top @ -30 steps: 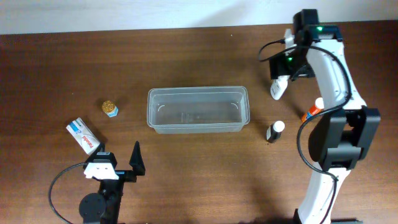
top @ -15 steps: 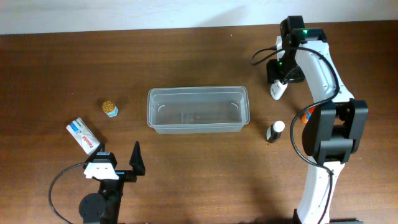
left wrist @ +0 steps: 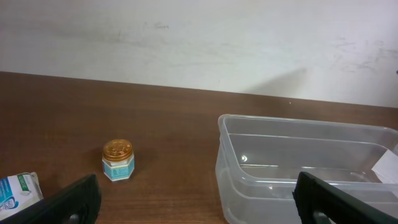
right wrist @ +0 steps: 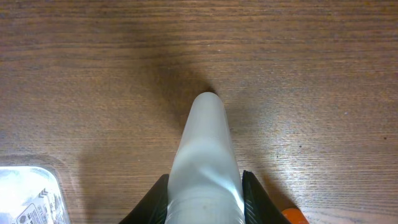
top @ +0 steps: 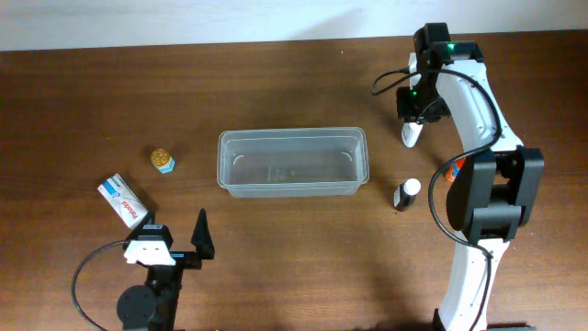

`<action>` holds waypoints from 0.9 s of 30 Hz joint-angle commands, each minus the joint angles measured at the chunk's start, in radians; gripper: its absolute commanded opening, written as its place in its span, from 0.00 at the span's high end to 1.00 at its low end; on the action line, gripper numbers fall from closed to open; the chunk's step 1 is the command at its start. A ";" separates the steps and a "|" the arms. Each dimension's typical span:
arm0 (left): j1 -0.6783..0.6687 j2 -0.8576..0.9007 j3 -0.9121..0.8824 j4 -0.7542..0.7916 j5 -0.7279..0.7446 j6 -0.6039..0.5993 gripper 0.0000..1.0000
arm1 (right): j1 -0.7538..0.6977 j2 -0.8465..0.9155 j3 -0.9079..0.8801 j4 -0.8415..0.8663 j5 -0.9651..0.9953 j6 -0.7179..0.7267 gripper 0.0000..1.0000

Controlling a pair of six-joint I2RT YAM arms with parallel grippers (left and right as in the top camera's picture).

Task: Pack container
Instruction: 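Close the right gripper on the white spray bottle and lift, then carry the spray bottle left into the clear container's right end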

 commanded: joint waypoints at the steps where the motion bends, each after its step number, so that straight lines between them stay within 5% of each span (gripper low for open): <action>1: 0.005 -0.009 -0.006 -0.002 -0.004 0.013 0.01 | -0.002 -0.002 0.025 -0.027 0.010 0.006 0.82; 21: 0.005 -0.009 -0.006 -0.002 -0.004 0.013 0.01 | 0.000 -0.008 0.546 -0.489 -0.284 -0.006 0.89; 27: 0.005 -0.009 -0.006 -0.002 -0.004 0.013 0.01 | 0.016 -0.055 0.565 -0.500 -0.406 -0.005 0.91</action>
